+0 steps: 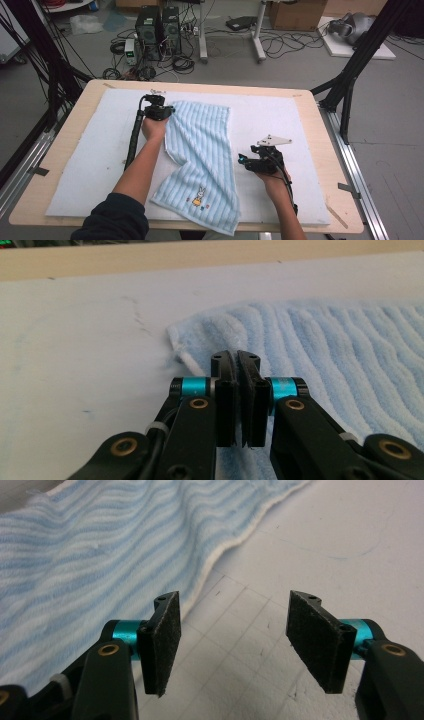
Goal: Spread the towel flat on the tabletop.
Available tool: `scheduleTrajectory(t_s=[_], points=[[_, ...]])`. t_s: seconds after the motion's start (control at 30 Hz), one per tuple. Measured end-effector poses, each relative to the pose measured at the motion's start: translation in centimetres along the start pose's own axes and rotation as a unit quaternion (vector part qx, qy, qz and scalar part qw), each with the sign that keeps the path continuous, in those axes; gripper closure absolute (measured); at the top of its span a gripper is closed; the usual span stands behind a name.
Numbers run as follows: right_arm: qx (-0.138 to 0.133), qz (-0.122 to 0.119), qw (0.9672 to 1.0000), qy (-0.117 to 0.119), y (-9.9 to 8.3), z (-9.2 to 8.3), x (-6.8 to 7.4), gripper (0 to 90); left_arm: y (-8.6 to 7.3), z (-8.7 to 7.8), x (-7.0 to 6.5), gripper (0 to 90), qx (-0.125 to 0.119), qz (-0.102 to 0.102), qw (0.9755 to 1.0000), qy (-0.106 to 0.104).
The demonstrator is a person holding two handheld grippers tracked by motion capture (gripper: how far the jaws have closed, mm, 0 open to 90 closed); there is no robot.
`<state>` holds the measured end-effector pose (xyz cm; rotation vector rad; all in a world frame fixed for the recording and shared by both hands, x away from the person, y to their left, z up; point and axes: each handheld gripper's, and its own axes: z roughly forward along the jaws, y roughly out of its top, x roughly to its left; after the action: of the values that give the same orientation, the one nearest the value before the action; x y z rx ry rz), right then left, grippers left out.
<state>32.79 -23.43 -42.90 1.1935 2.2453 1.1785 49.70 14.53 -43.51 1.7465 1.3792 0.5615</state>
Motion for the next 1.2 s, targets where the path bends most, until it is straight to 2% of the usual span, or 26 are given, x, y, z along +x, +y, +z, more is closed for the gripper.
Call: scheduleTrajectory(t_s=[0.03,0.07,0.1,0.17,0.3,0.43,0.57,0.6,0.67,0.83,0.9,0.93,0.97,1.0,1.03,1.07,1.2], points=[[0.000,0.002,1.0000,-0.001,0.0,0.1,0.0,38.3,-0.1,-0.1,0.2,83.0,-0.004,-0.003,1.0000,-0.004],[0.000,0.002,1.0000,0.000,0.0,0.1,0.0,38.2,-0.2,-0.1,0.3,76.5,-0.010,-0.008,0.9999,-0.004],[0.001,0.001,1.0000,-0.001,0.0,0.1,0.0,38.3,-0.2,-0.2,0.5,66.3,-0.012,-0.008,0.9999,-0.006],[-0.002,0.005,1.0000,-0.001,0.0,0.3,0.0,38.3,-0.4,-0.5,0.6,54.4,-0.010,-0.008,0.9997,-0.019],[-0.005,0.009,1.0000,-0.002,0.2,0.9,0.0,42.6,-0.9,-1.1,0.5,43.9,-0.005,-0.016,0.9987,-0.048],[-0.015,0.016,0.9997,-0.005,0.8,2.0,-0.1,48.2,-1.1,-2.2,0.5,44.4,-0.015,-0.009,0.9979,-0.063],[-0.023,0.030,0.9992,-0.011,2.3,3.7,-0.6,52.2,-1.3,-3.1,0.6,43.0,-0.005,0.000,0.9971,-0.076],[-0.026,0.035,0.9990,-0.010,2.7,4.2,-0.7,53.6,-1.3,-3.4,0.6,42.4,-0.009,-0.001,0.9970,-0.077],[-0.016,0.036,0.9991,-0.014,3.5,5.6,-0.8,55.4,-1.4,-3.7,0.7,42.5,-0.017,0.001,0.9970,-0.075],[0.011,0.018,0.9994,-0.027,5.0,8.5,-0.3,56.9,-2.1,-4.3,1.0,41.7,-0.019,0.005,0.9959,-0.089],[0.028,0.012,0.9990,-0.032,5.4,9.5,-0.2,56.8,-2.4,-4.4,1.1,41.7,-0.015,0.005,0.9957,-0.091],[0.046,0.007,0.9983,-0.036,5.4,10.0,-0.1,57.1,-2.4,-4.5,1.2,41.4,-0.009,0.007,0.9957,-0.092],[0.048,0.002,0.9981,-0.039,5.5,10.2,-0.1,61.4,-2.4,-4.6,1.3,41.0,-0.007,0.008,0.9955,-0.094],[0.047,-0.007,0.9982,-0.037,5.6,10.3,-0.1,73.1,-2.3,-4.7,1.3,41.1,-0.007,0.008,0.9953,-0.096],[0.048,-0.020,0.9976,-0.047,5.6,10.2,0.0,82.4,-2.3,-4.9,1.3,41.1,-0.010,0.010,0.9952,-0.097],[0.050,-0.040,0.9960,-0.062,5.7,10.2,0.1,86.0,-2.2,-5.0,1.2,41.1,-0.012,0.010,0.9950,-0.099],[0.044,-0.024,0.9941,-0.097,5.6,10.2,-0.9,87.0,-2.2,-5.3,0.9,41.2,-0.011,0.015,0.9935,-0.112]])
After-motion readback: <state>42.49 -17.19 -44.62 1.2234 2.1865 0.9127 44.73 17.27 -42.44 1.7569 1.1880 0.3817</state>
